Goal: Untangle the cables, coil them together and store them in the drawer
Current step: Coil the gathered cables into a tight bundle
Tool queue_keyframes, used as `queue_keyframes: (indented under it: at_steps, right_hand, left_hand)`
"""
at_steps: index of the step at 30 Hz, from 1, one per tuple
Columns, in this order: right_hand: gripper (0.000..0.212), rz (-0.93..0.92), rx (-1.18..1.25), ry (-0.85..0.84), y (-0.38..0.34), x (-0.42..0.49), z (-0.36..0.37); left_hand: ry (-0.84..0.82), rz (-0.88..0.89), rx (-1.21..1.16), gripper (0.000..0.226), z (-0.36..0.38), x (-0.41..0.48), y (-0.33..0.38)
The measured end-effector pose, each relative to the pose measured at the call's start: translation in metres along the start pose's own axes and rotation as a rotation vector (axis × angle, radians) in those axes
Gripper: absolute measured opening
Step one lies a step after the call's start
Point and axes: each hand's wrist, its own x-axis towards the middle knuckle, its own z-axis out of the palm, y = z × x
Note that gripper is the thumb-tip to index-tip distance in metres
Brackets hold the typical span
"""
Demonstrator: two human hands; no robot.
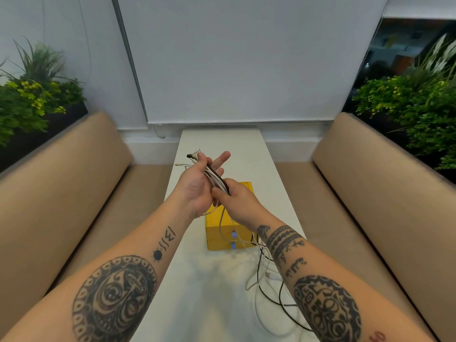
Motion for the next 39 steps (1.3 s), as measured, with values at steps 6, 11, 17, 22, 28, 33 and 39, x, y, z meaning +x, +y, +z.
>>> queue_keyframes:
  at_steps: [6,11,17,22,28,33,39]
  right_hand:
    - [0.014,0.072,0.153,-0.153,-0.002,0.001,-0.019]
    - [0.03,0.035,-0.075,-0.184,-0.009,0.0,-0.033]
    - [0.034,0.01,-0.251,-0.162,-0.003,-0.007,-0.034]
    - [0.038,-0.022,-0.211,-0.093,0.001,-0.006,-0.031]
    - [0.039,0.001,-0.387,-0.09,-0.006,0.0,-0.041]
    - [0.043,0.112,-0.288,-0.085,-0.011,0.011,-0.043]
    - [0.04,0.26,0.134,-0.195,-0.018,0.011,-0.04]
  left_hand:
    - [0.041,-0.018,0.037,0.035,-0.013,0.001,0.001]
    - [0.159,0.028,-0.149,0.033,-0.005,-0.001,0.001]
    - [0.202,0.099,-0.386,0.037,-0.013,0.003,0.017]
    - [0.26,0.054,-0.315,0.038,-0.013,0.0,0.019]
    - [0.307,-0.184,0.041,0.05,-0.039,-0.002,0.017]
    - [0.273,-0.309,0.734,0.089,-0.056,-0.02,0.014]
    - [0.359,0.56,1.418,0.054,-0.066,-0.009,-0.025]
